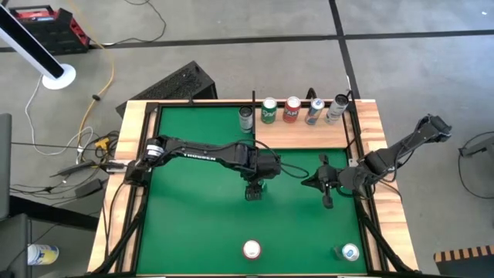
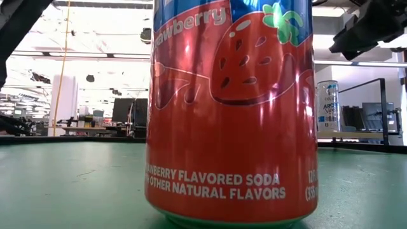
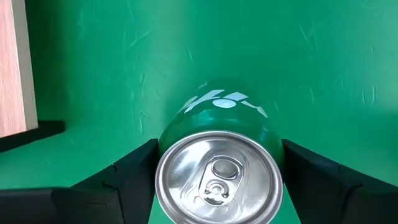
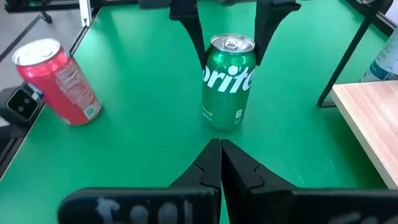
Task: Place canned beverage on shelf
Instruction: Put the green soda can on the shelf aligned with the other green soda can
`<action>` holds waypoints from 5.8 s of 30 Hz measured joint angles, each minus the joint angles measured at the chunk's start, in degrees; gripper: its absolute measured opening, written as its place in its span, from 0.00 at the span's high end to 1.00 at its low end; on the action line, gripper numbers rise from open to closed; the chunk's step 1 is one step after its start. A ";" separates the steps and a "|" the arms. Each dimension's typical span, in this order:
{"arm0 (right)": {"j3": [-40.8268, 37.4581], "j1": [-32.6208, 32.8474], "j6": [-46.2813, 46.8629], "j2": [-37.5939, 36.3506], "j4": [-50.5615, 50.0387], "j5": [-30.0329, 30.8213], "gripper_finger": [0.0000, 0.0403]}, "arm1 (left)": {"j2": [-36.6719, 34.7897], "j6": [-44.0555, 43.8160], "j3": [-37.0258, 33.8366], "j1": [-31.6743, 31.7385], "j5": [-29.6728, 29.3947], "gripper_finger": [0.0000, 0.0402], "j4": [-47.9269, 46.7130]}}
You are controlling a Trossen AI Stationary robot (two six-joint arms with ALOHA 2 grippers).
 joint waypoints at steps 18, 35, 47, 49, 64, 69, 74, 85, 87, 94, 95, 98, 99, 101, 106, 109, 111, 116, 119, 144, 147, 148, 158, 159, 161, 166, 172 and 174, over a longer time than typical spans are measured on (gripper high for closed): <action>0.00 -0.43 0.39 1.04 0.39 -0.09 0.93 | 0.46 -2.46 5.86 -0.28 1.50 0.06 -3.74; 0.04 -5.04 -3.71 5.95 9.64 -0.31 0.79 | -36.21 -13.19 -36.18 -7.97 -13.32 0.06 4.94; 0.11 -12.06 -9.76 19.42 36.50 -5.90 0.32 | -68.80 -3.79 -99.23 -9.59 -18.18 0.06 94.08; 0.11 -12.06 -10.91 22.41 40.20 -6.01 0.26 | -69.67 -3.94 -103.01 -8.94 -17.88 0.06 100.21; 0.11 -14.09 -13.14 41.17 63.15 -2.93 0.07 | -69.48 -0.99 -105.46 -8.72 -12.43 0.06 102.46; 0.11 -15.92 -10.87 44.59 64.74 -2.88 0.06 | -69.48 1.76 -105.46 -8.72 -12.42 0.06 102.44; 0.32 -15.77 -9.60 45.95 64.82 -2.93 0.05 | -69.51 4.63 -105.44 -7.28 -10.15 0.06 102.44; 0.61 -15.05 -11.18 45.93 63.94 -3.10 0.05 | -69.51 3.98 -105.44 2.45 2.11 0.06 102.25; 0.61 -15.07 -11.16 45.93 63.29 -3.10 0.05 | -69.51 3.37 -105.42 3.74 3.53 0.06 101.95; 0.63 -15.12 -11.18 45.93 61.23 -4.50 0.05 | -69.51 2.05 -105.42 6.20 5.60 0.06 101.63; 0.63 -15.12 -11.18 45.93 61.23 -4.50 0.05 | -69.51 2.05 -105.42 6.32 5.61 0.06 101.63; 0.63 -15.48 -11.16 45.93 61.23 -4.75 0.05 | -69.51 2.04 -105.42 6.49 5.67 0.06 101.59; 0.63 -15.67 -11.16 45.93 61.23 -5.09 0.05 | -69.51 2.02 -105.42 6.49 5.67 0.06 101.61; 0.65 -15.99 -11.16 46.39 61.62 -5.87 0.05 | -69.51 2.02 -105.42 6.49 5.70 0.06 101.59; 1.86 -16.71 -11.16 48.81 61.97 -6.27 0.06 | -69.53 2.02 -105.39 6.49 5.72 0.06 100.70; 2.65 -16.95 -11.20 50.17 61.40 -6.19 0.11 | -69.53 2.02 -105.39 6.49 6.13 0.06 99.79; 3.23 -17.08 -11.35 50.59 61.50 -6.19 0.16 | -69.53 1.97 -105.39 6.49 6.33 0.06 99.09; 3.16 -17.32 -11.87 49.00 59.45 -6.07 0.21 | -69.53 1.85 -105.39 6.49 7.14 0.06 98.39; 3.13 -17.32 -13.02 46.31 57.17 -4.61 0.21 | -69.53 1.85 -105.39 6.49 7.25 0.06 97.91; 3.13 -48.20 -23.42 35.41 47.36 -29.91 0.21 | -69.53 2.40 -105.39 6.49 8.14 0.06 97.30; 3.13 -49.93 -24.01 36.04 47.98 -31.81 0.21 | -69.53 2.10 -105.39 6.49 8.12 0.06 97.29; 3.15 -50.24 -24.15 36.18 48.31 -31.87 0.21 | -69.53 2.00 -105.39 6.49 8.12 0.06 97.30; 3.19 -53.41 -25.65 36.20 48.20 -31.87 0.20 | -69.53 1.96 -105.39 6.49 8.07 0.06 98.16; 3.19 -53.65 -25.65 36.20 48.18 -31.87 0.19 | -69.53 1.95 -105.39 6.49 8.08 0.06 98.18; 3.19 -54.10 -25.65 36.20 48.12 -31.87 0.14 | -69.53 1.74 -105.39 6.49 8.08 0.06 98.18; 3.23 -54.48 -25.80 36.44 48.01 -31.64 0.06 | -69.53 1.50 -105.39 6.49 8.08 0.06 98.18; 3.23 -54.44 -25.96 36.44 48.09 -31.61 0.02 | -69.53 1.42 -105.39 6.49 8.08 0.06 98.18; 3.23 -54.44 -26.48 36.44 48.20 -31.21 0.02 | -69.53 1.42 -105.39 6.49 8.10 0.06 98.18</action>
